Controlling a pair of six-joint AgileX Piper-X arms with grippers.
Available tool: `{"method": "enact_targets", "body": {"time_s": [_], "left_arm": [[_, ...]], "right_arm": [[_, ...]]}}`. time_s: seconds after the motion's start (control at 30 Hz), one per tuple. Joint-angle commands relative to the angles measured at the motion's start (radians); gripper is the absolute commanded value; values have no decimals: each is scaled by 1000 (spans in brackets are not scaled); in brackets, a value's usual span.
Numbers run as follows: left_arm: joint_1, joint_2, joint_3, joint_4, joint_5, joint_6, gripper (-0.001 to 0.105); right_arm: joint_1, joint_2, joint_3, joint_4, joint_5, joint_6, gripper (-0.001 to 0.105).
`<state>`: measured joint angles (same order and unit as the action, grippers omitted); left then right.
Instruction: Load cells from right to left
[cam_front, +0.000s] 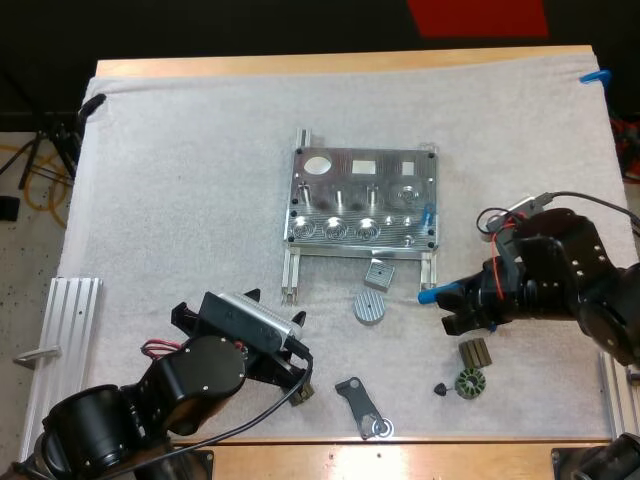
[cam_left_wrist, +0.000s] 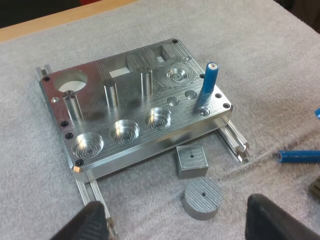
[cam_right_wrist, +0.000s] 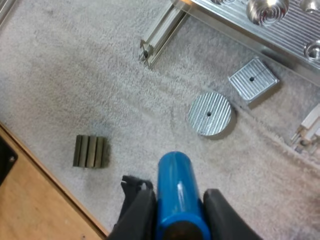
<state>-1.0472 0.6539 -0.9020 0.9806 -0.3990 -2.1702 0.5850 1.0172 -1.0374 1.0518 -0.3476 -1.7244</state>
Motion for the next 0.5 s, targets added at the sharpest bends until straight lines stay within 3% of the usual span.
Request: {"method": "enact_targets", "body": {"time_s": [0.0,0.23,0.47], "left_arm": [[-2,-1,-3,2,-23,-6,58],[-2,-1,-3,2,1,-2,58],[-2,-1,-3,2,7,-2,58]], "right_arm": [[2,-2,-21,11,9,-24,9],[2,11,-98,82,114,-157,9],[2,137,-231,215,217,-304,9]]}}
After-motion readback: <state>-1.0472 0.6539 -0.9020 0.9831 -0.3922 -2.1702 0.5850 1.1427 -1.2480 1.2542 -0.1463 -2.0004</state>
